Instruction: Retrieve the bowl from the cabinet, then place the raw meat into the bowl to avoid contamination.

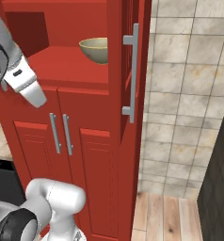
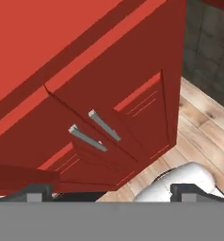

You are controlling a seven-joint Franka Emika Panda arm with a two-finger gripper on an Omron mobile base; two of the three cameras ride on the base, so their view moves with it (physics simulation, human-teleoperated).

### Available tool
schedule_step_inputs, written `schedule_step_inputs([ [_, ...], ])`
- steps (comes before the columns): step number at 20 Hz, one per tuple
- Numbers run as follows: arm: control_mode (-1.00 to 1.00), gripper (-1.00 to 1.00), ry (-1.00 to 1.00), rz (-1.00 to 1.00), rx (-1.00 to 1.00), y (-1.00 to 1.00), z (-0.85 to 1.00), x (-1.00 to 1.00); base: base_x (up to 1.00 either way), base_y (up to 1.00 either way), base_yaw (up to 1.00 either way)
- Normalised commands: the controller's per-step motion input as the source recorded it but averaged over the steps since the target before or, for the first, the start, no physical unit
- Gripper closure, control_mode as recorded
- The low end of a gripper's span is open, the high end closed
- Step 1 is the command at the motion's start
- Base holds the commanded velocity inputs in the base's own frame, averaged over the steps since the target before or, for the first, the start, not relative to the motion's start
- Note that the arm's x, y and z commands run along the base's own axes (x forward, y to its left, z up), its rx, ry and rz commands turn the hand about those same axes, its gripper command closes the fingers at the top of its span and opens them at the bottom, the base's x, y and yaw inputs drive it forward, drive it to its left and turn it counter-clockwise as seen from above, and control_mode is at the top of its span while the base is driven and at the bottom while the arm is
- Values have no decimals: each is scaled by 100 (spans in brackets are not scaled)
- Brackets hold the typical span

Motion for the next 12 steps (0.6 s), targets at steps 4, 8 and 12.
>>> schedule_step_inputs([
  [4,-100,-100,12,3,50,-17,-6,68,0,0,0],
  [8,-100,-100,14,5,48,0,-21,82,0,0,0],
  [12,-100,-100,16,8,41,7,-29,89,0,0,0],
])
